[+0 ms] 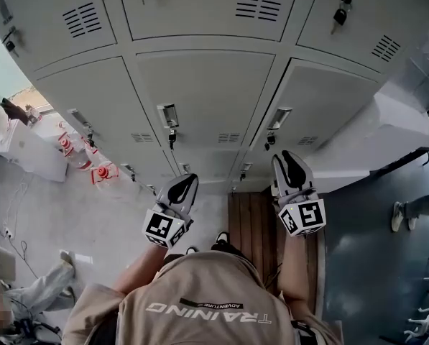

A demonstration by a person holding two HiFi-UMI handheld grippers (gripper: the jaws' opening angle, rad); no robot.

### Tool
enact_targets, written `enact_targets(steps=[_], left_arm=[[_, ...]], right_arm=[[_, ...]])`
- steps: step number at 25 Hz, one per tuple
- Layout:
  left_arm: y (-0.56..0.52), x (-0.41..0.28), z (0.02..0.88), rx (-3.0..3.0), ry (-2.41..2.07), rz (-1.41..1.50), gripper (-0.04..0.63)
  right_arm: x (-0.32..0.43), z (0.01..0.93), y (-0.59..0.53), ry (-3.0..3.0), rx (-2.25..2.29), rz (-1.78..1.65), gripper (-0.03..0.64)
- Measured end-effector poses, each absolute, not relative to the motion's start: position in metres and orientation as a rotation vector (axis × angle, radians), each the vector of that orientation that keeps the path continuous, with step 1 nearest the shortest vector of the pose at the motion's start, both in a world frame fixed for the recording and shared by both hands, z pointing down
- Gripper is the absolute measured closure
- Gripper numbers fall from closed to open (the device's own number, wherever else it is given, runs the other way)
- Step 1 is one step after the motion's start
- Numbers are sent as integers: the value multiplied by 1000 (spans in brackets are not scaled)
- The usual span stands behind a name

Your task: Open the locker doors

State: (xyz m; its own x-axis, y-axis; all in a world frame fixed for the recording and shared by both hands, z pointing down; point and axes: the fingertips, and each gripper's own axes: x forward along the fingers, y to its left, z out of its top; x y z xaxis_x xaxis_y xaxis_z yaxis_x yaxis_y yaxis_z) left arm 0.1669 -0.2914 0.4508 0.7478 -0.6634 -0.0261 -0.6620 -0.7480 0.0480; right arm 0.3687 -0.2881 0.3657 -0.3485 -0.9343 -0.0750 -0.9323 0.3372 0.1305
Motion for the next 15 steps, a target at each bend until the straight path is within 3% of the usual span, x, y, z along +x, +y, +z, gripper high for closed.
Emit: enact_targets(steps=[15], left_arm=[[-314, 183, 469, 2802, -1255, -10, 588]], right_arm=[[387, 366, -378, -2572, 1634, -254, 551]])
